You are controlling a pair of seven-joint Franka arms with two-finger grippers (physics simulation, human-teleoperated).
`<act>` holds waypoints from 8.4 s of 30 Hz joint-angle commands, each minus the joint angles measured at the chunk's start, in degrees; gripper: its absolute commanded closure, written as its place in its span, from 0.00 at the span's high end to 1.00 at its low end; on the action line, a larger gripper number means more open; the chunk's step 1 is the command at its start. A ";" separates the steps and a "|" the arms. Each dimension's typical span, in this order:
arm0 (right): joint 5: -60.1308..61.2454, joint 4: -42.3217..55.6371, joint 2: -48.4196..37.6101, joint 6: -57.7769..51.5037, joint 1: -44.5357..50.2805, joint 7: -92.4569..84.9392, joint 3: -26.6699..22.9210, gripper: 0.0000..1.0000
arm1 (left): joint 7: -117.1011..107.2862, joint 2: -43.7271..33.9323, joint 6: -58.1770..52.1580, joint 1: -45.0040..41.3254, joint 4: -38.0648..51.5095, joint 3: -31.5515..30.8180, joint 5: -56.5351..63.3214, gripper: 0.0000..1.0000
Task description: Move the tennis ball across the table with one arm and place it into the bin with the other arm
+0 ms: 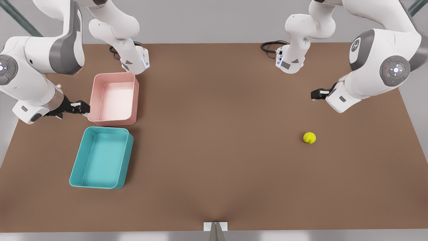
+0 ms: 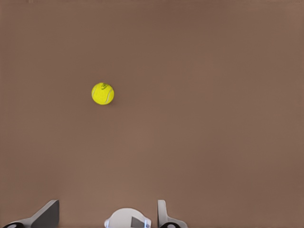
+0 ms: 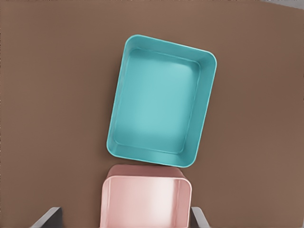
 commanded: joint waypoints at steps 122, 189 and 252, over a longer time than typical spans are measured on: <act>-11.89 -51.23 2.77 48.38 20.29 -47.54 -1.31 1.00 | -10.78 11.36 -4.15 -2.11 9.33 -2.55 -1.54 1.00; -12.16 -68.81 5.06 63.15 19.24 -49.83 -3.86 1.00 | -12.09 12.24 -5.12 -2.64 9.34 -2.63 -1.45 1.00; 1.73 -9.40 -6.90 2.68 -1.33 14.60 0.97 1.00 | -9.98 3.45 6.66 -1.85 -4.29 -4.74 2.06 1.00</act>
